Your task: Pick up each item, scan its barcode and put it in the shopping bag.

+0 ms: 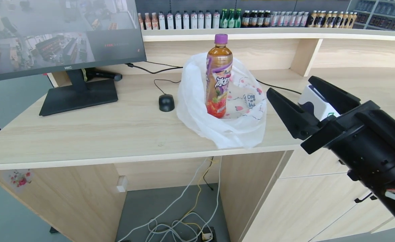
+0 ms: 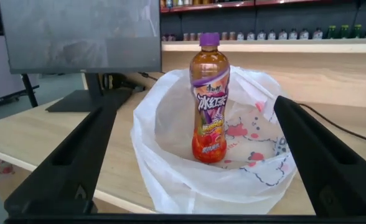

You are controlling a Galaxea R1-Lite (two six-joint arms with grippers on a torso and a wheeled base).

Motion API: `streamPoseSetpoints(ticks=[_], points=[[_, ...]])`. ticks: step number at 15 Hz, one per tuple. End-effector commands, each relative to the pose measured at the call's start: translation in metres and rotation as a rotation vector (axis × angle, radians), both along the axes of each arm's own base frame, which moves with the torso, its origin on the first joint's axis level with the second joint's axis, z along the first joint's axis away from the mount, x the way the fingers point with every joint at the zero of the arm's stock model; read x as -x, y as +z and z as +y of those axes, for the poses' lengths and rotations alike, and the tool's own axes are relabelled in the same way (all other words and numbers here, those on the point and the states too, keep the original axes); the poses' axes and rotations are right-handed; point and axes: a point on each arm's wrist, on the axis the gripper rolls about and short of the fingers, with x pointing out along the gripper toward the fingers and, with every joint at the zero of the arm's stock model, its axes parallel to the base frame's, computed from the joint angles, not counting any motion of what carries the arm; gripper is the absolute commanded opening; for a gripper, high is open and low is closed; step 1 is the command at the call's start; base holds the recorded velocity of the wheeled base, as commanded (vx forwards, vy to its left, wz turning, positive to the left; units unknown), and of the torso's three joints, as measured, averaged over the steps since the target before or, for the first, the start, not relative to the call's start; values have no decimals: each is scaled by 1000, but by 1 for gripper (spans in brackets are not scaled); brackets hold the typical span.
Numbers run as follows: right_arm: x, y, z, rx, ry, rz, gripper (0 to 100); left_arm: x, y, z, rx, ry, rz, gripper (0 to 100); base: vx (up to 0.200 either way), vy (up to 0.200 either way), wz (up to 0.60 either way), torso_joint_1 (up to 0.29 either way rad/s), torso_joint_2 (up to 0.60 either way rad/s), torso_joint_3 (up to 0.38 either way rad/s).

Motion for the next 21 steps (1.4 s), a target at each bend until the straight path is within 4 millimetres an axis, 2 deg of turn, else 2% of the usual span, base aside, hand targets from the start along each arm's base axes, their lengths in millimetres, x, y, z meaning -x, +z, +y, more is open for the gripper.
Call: streamPoseSetpoints(ticks=[1,21], points=[[0,-2,0,5,0,6,100,0,0,0,2,0,-1,100,0,-200,0,22,12,-2],[2,-11,-5,23,-11,20,100,0,0,0,3,0,-1,100,0,-200,0,2,2,2]])
